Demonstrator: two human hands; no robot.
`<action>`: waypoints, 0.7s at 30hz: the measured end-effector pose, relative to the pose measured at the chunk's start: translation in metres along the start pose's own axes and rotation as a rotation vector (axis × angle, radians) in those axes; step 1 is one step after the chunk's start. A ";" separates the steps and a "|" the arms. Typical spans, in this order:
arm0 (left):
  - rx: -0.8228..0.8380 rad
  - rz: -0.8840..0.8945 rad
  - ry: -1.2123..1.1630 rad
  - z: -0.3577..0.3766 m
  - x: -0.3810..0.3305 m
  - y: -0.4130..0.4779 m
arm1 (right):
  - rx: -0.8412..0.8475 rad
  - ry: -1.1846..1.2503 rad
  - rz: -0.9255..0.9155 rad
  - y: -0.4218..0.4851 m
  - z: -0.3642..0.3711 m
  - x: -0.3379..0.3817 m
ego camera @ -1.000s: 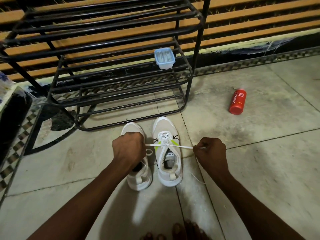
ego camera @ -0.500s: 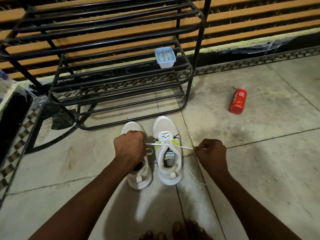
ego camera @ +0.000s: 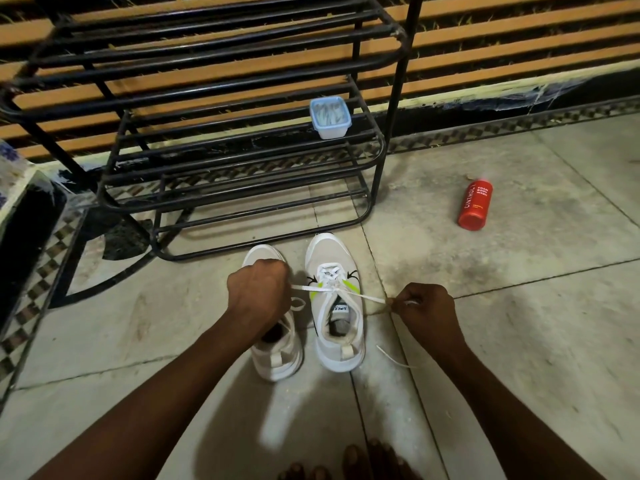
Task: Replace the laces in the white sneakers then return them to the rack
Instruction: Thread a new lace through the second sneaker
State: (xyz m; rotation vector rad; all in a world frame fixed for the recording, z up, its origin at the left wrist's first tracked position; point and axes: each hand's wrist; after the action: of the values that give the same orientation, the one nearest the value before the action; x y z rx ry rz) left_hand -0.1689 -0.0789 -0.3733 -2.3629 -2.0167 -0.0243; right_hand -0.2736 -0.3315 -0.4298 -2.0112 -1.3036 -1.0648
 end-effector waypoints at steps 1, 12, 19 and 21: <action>-0.005 -0.016 -0.083 -0.003 0.003 0.000 | 0.065 0.045 -0.005 0.000 -0.005 -0.002; 0.283 -0.082 -1.397 -0.032 -0.033 -0.023 | 0.293 0.782 -0.033 0.002 0.003 0.050; 0.125 -0.018 -1.475 -0.020 -0.039 -0.027 | 0.149 0.965 0.116 0.011 0.014 0.070; 0.088 0.025 -1.415 -0.016 -0.037 -0.026 | 0.114 0.858 0.060 0.014 0.020 0.071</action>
State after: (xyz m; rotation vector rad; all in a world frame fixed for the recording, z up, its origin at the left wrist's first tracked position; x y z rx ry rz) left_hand -0.1999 -0.1118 -0.3579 -2.4905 -2.0965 2.1766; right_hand -0.2373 -0.2859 -0.3818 -1.2401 -0.8017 -1.5338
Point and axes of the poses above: each hand's wrist, its own y-axis towards the middle knuckle, its own z-axis out of the palm, x = y × z, and after that the axes turned 5 degrees about -z, right-handed
